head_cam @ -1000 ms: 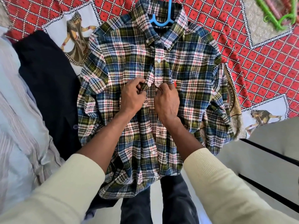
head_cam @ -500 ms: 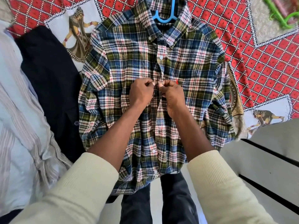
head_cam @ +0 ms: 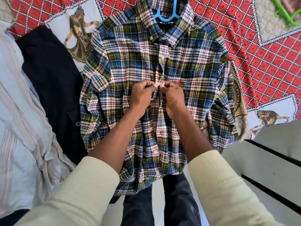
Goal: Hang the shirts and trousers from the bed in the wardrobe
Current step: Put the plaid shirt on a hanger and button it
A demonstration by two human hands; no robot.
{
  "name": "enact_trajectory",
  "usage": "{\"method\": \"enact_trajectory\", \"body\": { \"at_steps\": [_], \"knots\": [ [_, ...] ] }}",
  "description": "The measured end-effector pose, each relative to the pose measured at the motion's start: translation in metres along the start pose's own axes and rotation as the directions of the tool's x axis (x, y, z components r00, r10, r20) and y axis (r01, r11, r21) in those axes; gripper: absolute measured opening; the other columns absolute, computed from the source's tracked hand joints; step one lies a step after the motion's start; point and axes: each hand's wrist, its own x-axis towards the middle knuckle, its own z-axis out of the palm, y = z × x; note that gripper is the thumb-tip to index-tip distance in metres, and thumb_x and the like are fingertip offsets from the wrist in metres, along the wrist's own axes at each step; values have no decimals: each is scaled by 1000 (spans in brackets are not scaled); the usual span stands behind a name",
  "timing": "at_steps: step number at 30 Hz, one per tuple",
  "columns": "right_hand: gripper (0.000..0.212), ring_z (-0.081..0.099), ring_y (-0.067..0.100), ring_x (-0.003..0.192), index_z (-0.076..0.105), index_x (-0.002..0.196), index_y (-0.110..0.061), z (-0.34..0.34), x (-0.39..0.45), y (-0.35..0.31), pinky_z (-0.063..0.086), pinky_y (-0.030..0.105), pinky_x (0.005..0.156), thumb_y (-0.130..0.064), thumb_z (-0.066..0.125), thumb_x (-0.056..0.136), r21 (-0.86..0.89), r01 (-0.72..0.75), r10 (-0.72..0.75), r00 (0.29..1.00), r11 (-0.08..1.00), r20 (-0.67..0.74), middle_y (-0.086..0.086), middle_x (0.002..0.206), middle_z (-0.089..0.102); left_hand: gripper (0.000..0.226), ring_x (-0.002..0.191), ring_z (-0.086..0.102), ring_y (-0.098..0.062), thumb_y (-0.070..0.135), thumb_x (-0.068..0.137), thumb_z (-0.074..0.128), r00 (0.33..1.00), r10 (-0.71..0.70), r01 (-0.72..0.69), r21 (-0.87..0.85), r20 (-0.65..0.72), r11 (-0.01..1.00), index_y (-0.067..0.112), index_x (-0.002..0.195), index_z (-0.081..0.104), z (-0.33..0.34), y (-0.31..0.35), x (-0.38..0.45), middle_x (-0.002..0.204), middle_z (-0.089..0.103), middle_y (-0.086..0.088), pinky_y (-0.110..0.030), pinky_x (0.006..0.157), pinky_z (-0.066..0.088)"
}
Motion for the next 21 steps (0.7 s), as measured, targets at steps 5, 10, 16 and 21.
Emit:
{"method": "enact_trajectory", "body": {
  "at_steps": [5,10,16,21],
  "knots": [
    [18,54,17,81,65,83,-13,0,-1,-1,45,29,77,2,59,91,10,-9,9,1000,1000,5,1,79,64,16,73,54,-14,20,89,70,999,-6,7,32,-40,999,26,74,67,4,2,-2,83,66,-3,-27,66,45],
    [17,54,11,66,67,87,-9,-9,1,-3,45,27,66,-5,53,96,71,-25,26,1000,997,-3,-1,73,63,17,60,49,-3,15,83,76,991,-117,113,-75,-57,991,25,73,67,1,10,0,71,62,11,-10,45,40],
    [10,54,9,57,68,87,-3,-9,-3,-4,47,19,55,4,61,89,-4,30,-30,999,1000,27,1,67,63,15,57,57,-8,7,83,74,977,-205,200,-91,-54,976,14,72,66,-2,21,3,68,65,4,-10,46,46],
    [4,56,9,57,69,89,2,-5,-2,-4,49,22,55,-1,66,88,-104,107,-109,994,989,-12,4,69,65,18,48,59,-1,4,85,70,980,-195,193,-58,-28,979,15,71,66,-6,20,2,66,66,5,-11,44,44]
  ]
}}
